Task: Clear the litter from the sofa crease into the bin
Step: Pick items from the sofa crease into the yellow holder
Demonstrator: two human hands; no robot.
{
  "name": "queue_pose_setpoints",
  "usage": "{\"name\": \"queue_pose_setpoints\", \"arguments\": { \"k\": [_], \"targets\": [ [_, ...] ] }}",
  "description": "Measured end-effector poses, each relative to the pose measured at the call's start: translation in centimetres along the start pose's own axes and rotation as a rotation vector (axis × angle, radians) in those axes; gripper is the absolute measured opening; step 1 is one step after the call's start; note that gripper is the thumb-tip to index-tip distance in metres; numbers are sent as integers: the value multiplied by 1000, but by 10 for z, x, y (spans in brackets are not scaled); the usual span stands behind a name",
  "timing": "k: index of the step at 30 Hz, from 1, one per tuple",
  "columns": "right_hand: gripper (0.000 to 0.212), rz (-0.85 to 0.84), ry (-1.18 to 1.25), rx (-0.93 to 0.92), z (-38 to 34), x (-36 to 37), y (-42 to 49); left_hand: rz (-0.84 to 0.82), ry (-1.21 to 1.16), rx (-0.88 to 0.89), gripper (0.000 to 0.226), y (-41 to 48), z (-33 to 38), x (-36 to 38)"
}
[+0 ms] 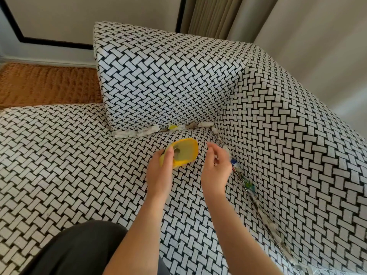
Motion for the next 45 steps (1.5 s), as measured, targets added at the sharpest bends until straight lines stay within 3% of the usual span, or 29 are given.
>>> {"name": "queue_pose_setpoints", "arguments": {
  "k": [3, 5, 9, 14, 22, 31, 40, 45],
  "targets": [
    [23, 5, -175, 158, 47, 0, 21, 35, 22, 22, 45, 9, -5, 2],
    [26, -40, -343, 110, 57, 8, 36, 61, 96, 110, 56, 11, -5, 4],
    [28, -44, -391, 136, 65, 29, 70, 147, 275, 282, 68, 16, -1, 8],
    [28, -32, -571, 149, 75, 39, 103, 216, 201, 275, 68, 36, -3, 8],
    [21, 30, -655, 217, 86, 37, 124, 282, 111, 276, 64, 56, -3, 8],
    [23, -15, -696, 266, 86, 43, 137, 260, 40, 290, 50, 63, -6, 8],
    [22, -84, -748, 341, 85, 53, 148, 285, 30, 327, 54, 62, -4, 7],
    [22, 14, -696, 274, 81, 48, 142, 298, 77, 327, 60, 60, 0, 7]
  ]
}}
Point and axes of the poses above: each hand's wrist, its own y-axis towards the middle knuckle, its own x-axis out of the palm, z = x × y, the point moved 8 cm from there along y, towards the middle knuckle, and after that the axes turned 9 degrees about y, right-handed, at the moved point
